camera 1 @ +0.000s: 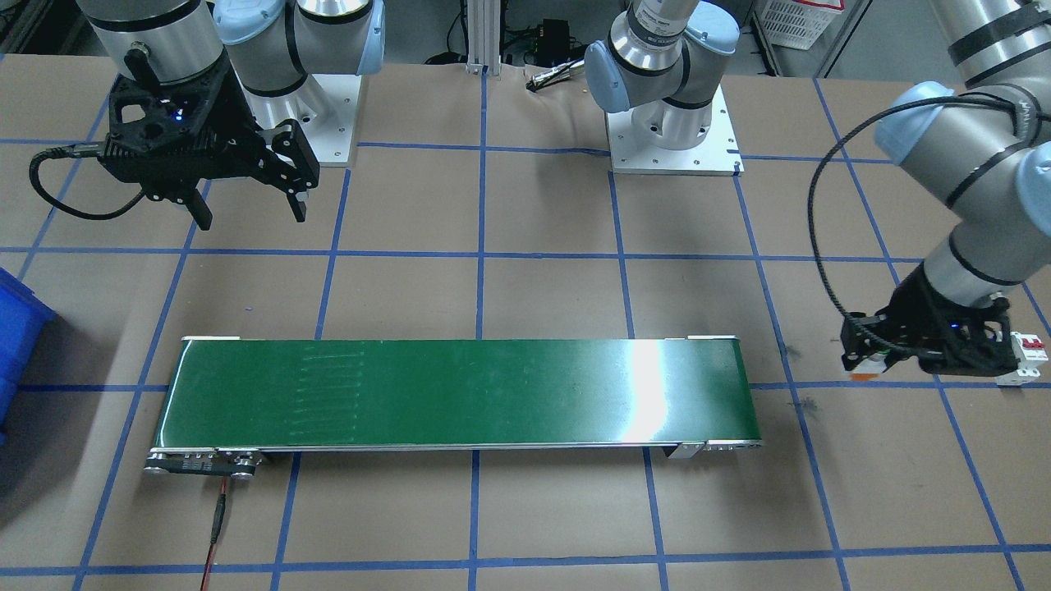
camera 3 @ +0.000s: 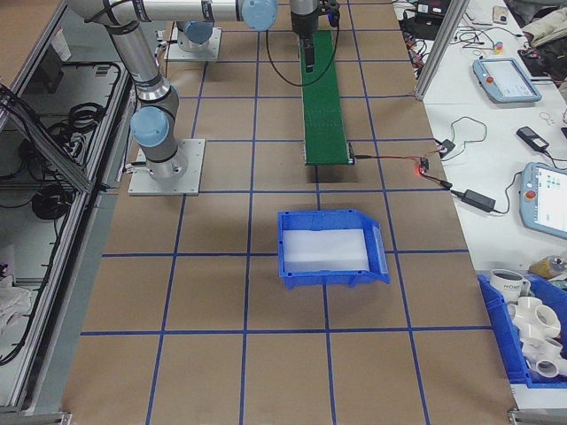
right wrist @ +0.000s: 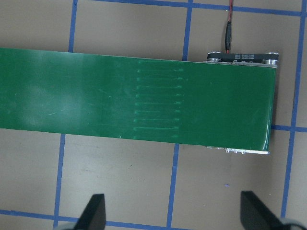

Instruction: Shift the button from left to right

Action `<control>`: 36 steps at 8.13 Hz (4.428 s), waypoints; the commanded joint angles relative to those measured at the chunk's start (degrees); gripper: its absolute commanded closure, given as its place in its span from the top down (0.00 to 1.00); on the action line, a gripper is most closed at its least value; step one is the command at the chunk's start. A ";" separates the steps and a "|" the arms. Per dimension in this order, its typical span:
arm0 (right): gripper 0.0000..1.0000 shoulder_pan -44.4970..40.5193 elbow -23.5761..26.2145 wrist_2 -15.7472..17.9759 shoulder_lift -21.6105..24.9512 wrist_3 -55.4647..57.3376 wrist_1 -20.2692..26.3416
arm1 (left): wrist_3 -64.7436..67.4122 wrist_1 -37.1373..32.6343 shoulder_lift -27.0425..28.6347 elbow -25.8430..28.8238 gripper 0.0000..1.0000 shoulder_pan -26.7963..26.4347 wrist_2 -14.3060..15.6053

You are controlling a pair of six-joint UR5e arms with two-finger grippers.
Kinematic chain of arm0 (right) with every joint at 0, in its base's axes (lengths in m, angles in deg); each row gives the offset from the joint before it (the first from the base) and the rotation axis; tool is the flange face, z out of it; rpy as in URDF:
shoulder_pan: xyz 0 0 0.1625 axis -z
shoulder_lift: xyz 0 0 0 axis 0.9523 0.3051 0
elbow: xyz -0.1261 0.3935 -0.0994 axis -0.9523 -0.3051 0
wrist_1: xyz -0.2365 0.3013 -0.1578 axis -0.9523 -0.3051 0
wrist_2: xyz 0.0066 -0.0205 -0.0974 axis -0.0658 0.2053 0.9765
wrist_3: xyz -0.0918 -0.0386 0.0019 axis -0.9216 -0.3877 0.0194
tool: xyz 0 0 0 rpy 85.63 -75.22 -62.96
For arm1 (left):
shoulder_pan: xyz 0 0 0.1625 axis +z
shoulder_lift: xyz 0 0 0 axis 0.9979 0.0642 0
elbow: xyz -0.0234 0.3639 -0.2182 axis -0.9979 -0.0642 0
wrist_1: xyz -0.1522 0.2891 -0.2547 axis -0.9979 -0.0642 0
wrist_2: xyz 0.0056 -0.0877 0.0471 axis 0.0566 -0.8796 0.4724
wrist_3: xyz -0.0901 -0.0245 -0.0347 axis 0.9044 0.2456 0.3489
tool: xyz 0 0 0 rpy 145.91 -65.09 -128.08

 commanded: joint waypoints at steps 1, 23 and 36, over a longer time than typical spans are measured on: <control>1.00 0.09 0.01 0.15 -0.10 0.38 0.12 | 8.40 0.76 0.59 0.02 0.00 -12.64 -0.08; 1.00 0.53 -1.05 -2.56 -5.01 -0.40 -2.05 | 29.37 -35.62 -7.48 20.06 1.00 -21.20 1.21; 1.00 5.77 -0.96 -10.04 -18.02 -7.95 -12.97 | 25.41 -35.80 -12.50 18.74 1.00 -21.91 1.85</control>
